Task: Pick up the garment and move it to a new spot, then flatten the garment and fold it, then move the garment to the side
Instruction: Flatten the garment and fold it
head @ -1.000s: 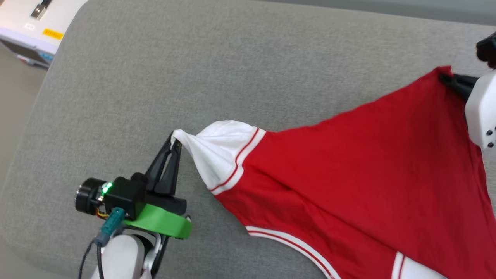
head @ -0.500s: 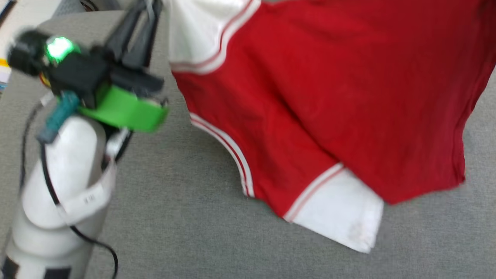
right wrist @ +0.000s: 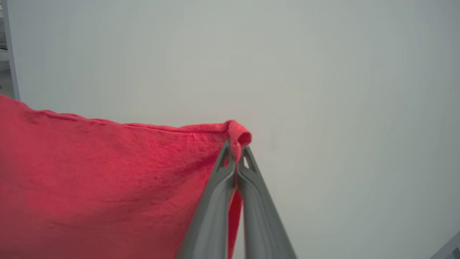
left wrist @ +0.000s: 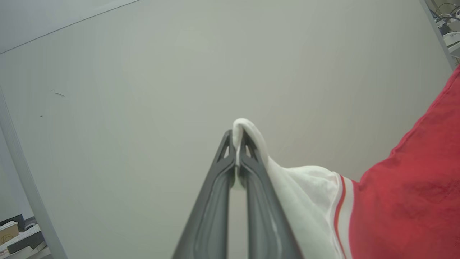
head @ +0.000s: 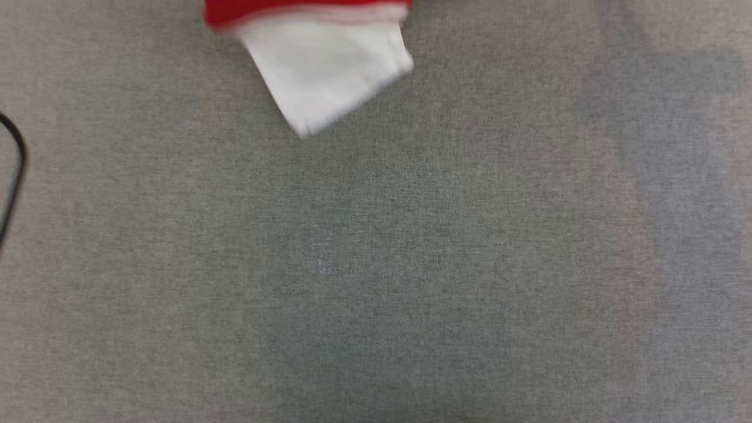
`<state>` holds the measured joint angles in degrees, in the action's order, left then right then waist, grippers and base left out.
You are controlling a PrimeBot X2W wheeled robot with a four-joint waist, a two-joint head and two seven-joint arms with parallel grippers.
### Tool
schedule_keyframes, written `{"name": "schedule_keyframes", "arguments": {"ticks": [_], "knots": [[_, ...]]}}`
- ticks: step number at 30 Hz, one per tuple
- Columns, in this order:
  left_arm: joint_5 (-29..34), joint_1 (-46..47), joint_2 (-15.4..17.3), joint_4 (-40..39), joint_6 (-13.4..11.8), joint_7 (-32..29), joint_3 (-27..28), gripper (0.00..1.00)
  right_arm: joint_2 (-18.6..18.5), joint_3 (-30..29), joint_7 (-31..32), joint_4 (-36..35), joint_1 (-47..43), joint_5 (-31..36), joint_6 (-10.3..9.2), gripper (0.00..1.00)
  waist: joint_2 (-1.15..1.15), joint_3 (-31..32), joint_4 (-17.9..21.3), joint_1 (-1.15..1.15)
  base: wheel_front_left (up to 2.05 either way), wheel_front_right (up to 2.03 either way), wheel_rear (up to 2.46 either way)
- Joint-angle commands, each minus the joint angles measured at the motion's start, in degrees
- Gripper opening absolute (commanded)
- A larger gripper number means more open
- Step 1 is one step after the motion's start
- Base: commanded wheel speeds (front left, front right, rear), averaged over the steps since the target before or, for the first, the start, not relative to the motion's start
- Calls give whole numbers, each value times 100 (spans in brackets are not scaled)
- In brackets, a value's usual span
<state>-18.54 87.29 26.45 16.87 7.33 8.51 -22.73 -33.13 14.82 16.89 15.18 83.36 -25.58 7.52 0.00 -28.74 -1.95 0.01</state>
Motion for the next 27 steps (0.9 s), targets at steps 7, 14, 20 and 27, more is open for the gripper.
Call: {"name": "schedule_keyframes", "arguments": {"ticks": [7, 14, 20, 27], "knots": [[-233, 1726, -78, 1026, 15, 253, -234, 0, 186, 295, -326, 984, 1479, 418, -3, 0, 0, -702, 22, -1, 0, 0, 0], [-465, 2345, -183, 1785, 15, 504, -576, 0, 412, 693, -644, 1793, 2117, 350, -3, 0, 0, -969, -21, -1, 0, 0, 0], [-743, 1881, -116, 2006, 15, 629, -859, 0, 453, 1244, -983, 2152, 1872, 61, -3, 0, 0, -1039, -14, -1, 0, 0, 0], [-910, 447, 118, 1329, 15, 647, -759, 0, 368, 1989, -1357, 1981, 838, -524, -3, 0, 0, -762, -4, -1, 0, 0, 0]]}}
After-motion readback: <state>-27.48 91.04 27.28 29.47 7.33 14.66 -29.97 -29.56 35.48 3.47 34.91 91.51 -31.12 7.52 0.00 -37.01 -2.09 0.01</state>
